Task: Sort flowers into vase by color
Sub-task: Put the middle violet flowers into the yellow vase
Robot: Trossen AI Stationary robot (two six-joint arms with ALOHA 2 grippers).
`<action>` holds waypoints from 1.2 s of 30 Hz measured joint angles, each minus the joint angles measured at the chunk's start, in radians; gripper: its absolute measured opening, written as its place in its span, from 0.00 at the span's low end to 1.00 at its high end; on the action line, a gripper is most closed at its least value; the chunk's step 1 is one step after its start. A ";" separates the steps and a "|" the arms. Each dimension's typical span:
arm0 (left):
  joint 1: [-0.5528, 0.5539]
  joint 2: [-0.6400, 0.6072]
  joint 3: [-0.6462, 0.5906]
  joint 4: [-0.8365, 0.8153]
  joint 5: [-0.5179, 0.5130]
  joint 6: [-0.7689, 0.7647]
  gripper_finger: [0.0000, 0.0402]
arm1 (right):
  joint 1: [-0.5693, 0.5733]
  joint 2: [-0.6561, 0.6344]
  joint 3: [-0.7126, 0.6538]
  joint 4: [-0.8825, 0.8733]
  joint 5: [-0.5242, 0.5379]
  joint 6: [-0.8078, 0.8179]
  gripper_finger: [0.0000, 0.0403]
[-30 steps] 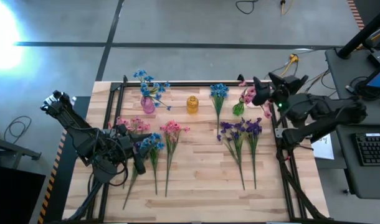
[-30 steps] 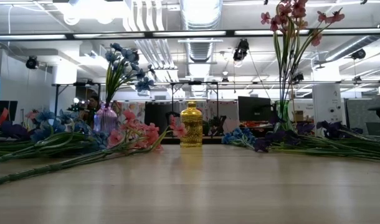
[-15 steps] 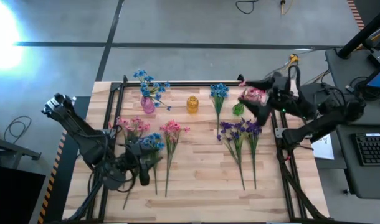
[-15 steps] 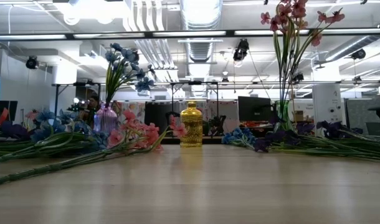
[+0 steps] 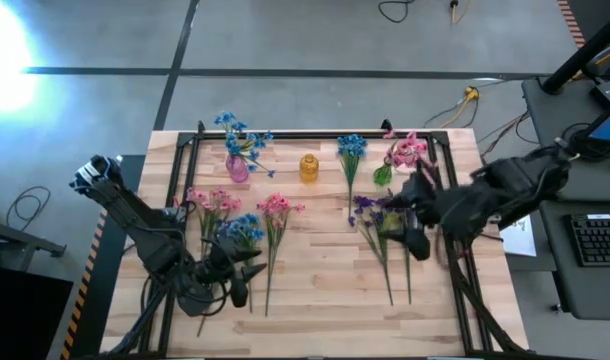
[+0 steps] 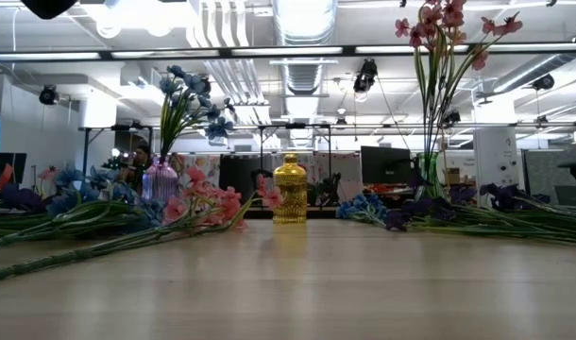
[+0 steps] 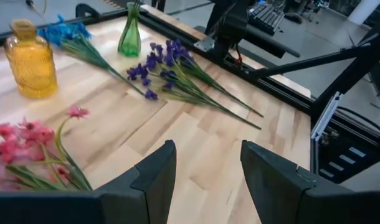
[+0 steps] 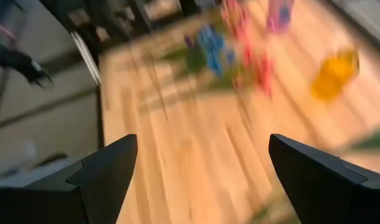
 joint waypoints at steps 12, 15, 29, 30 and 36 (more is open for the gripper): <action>0.000 0.020 0.000 0.009 0.080 -0.021 0.42 | 0.196 0.165 0.028 -0.301 -0.138 0.460 0.88; 0.001 0.019 0.000 0.009 0.088 -0.021 0.42 | 0.234 0.204 0.021 -0.342 -0.138 0.558 0.88; 0.010 0.019 0.000 0.008 0.154 0.105 0.42 | 0.315 0.361 -0.023 -0.424 -0.138 0.815 0.88; 0.010 0.019 0.000 0.008 0.155 0.111 0.42 | 0.316 0.366 -0.031 -0.423 -0.138 0.824 0.88; 0.010 0.023 0.000 0.006 0.157 0.114 0.42 | 0.315 0.374 -0.123 -0.421 -0.137 0.915 0.88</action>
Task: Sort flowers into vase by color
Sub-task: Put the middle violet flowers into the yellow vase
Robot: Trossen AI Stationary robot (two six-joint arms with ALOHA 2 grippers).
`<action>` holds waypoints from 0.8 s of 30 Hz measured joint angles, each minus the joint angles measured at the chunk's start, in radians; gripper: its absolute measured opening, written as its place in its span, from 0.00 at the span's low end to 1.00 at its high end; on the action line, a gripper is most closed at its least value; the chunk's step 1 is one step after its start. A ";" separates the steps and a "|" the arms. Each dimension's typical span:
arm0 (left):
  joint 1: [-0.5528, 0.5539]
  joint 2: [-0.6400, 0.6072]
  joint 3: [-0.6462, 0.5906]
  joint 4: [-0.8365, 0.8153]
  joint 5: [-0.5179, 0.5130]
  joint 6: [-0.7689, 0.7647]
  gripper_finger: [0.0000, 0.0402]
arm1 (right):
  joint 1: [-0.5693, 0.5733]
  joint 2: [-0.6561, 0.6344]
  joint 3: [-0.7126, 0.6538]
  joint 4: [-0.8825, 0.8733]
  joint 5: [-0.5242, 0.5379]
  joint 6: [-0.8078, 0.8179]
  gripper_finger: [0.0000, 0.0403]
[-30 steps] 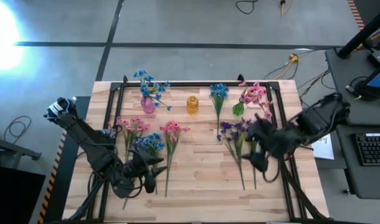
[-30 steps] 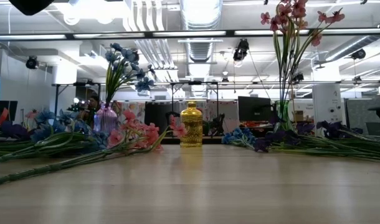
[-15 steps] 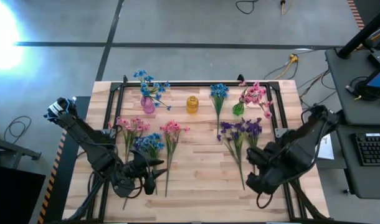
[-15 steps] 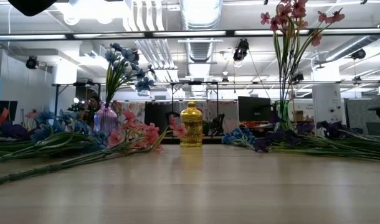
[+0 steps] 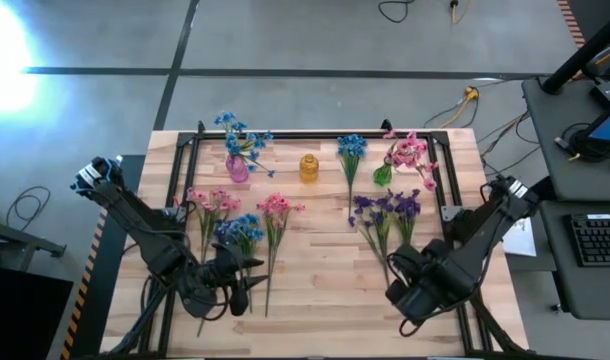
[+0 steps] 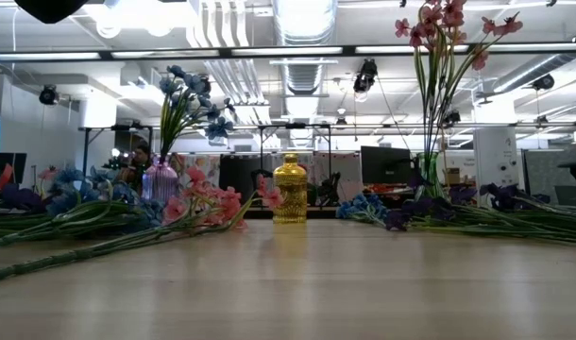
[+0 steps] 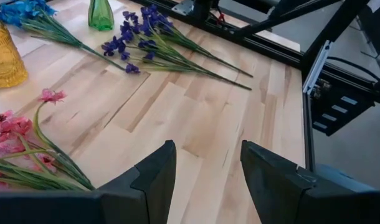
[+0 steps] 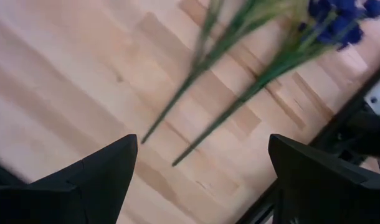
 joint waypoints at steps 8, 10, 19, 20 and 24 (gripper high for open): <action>-0.013 0.045 0.000 0.002 0.009 -0.051 0.42 | -0.003 -0.001 -0.205 0.035 0.007 0.207 0.88; -0.017 0.064 0.000 0.004 0.025 -0.069 0.42 | -0.012 -0.001 -0.256 0.081 0.006 0.214 0.88; -0.027 0.139 0.000 0.014 0.055 -0.143 0.42 | -0.124 -0.001 -0.442 0.324 0.066 0.142 0.88; -0.028 0.145 0.000 0.018 0.056 -0.144 0.42 | -0.143 -0.001 -0.457 0.345 0.072 0.121 0.88; -0.035 0.152 0.006 0.034 0.056 -0.144 0.42 | -0.219 -0.001 -0.509 0.447 0.101 0.035 0.88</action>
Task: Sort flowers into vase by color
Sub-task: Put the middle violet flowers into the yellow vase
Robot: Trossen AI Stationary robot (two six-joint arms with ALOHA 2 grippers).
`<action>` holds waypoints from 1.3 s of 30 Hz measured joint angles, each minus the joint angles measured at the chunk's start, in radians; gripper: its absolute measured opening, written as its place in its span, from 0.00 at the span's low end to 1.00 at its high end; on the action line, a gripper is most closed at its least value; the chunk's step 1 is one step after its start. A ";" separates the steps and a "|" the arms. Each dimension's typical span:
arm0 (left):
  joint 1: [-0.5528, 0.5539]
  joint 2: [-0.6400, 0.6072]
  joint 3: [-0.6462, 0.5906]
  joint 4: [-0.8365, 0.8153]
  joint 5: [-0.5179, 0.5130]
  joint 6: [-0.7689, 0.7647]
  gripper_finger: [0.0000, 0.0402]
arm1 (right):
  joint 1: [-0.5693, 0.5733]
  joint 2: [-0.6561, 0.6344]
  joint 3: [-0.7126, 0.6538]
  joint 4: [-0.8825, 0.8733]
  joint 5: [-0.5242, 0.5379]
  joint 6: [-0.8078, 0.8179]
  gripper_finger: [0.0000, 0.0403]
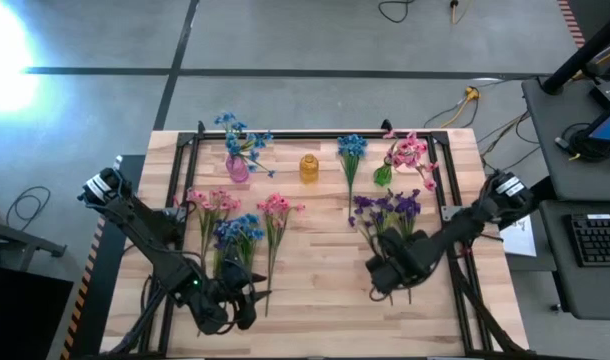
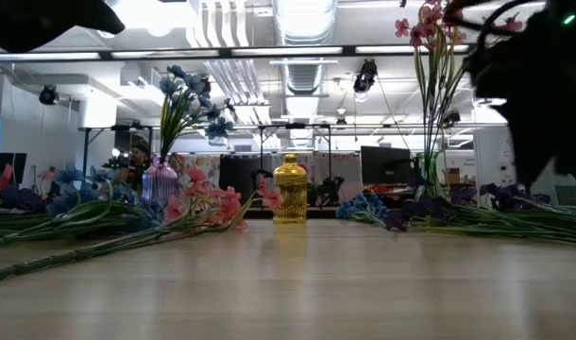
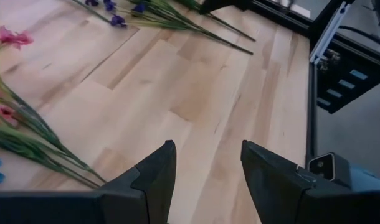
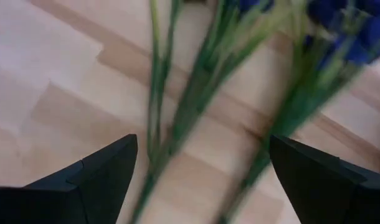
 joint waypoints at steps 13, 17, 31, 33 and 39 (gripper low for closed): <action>-0.003 0.000 0.015 0.001 -0.002 0.009 0.42 | -0.121 0.003 -0.113 0.209 0.021 -0.123 0.88; -0.003 0.000 0.015 0.001 -0.002 0.009 0.42 | -0.120 0.003 -0.138 0.289 0.020 -0.141 0.88; -0.003 0.000 0.015 0.001 -0.003 0.009 0.42 | -0.120 0.003 -0.220 0.357 0.030 -0.088 0.77; -0.003 0.000 0.015 0.001 -0.003 0.009 0.42 | -0.120 0.003 -0.221 0.358 0.029 -0.084 0.72; -0.003 0.000 0.015 0.001 -0.003 0.018 0.42 | -0.122 0.003 -0.221 0.373 0.015 -0.081 0.51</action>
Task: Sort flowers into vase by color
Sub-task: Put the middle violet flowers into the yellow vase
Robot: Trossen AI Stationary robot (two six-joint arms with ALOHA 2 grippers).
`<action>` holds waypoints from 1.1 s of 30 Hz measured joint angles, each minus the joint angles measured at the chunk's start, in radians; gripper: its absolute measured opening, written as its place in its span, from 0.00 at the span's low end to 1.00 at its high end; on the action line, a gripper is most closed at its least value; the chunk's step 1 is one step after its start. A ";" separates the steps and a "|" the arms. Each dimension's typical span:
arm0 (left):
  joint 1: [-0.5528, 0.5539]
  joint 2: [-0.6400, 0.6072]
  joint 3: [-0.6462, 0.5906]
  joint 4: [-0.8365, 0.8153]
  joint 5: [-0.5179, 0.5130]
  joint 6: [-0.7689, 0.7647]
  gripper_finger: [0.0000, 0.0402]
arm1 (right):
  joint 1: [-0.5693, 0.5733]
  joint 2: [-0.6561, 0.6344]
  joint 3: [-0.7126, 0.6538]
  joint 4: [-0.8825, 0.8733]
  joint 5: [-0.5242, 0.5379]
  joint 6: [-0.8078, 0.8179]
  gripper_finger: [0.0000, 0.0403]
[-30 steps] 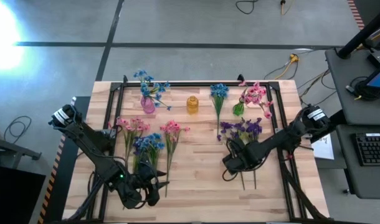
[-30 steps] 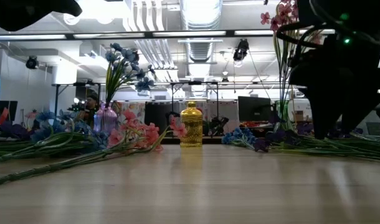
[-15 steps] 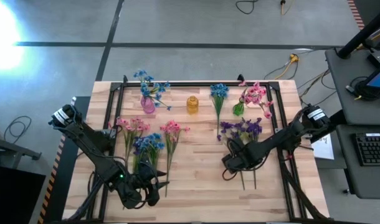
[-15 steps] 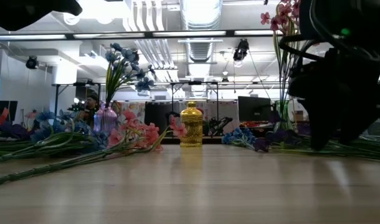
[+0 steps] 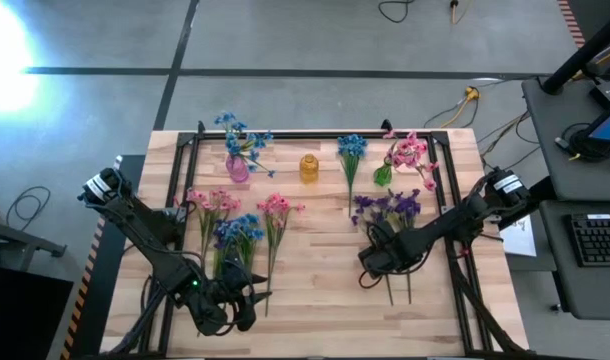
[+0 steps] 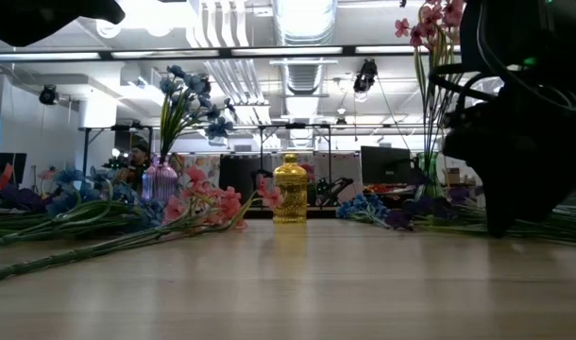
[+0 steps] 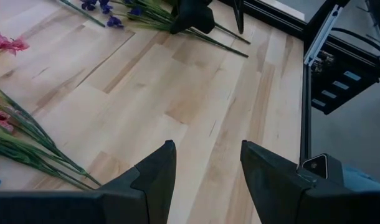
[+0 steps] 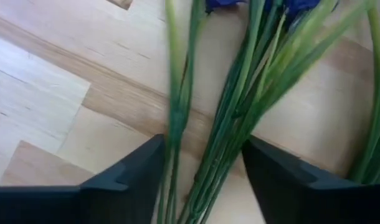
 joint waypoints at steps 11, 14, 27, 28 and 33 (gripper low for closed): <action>0.000 0.000 0.000 0.000 0.000 0.019 0.42 | 0.000 0.000 0.000 0.031 -0.007 0.022 0.16; 0.000 0.000 0.000 -0.001 0.000 0.023 0.42 | 0.000 0.000 0.000 0.031 -0.006 0.035 0.11; 0.000 0.000 0.000 -0.006 0.000 0.023 0.42 | 0.000 -0.076 0.032 0.010 -0.004 -0.011 0.08; 0.000 0.000 0.000 -0.008 0.000 0.023 0.42 | 0.000 -0.098 0.032 0.008 -0.004 -0.017 0.08; 0.000 0.000 0.000 -0.009 0.000 0.022 0.42 | 0.007 -0.225 0.032 -0.005 0.026 -0.060 0.08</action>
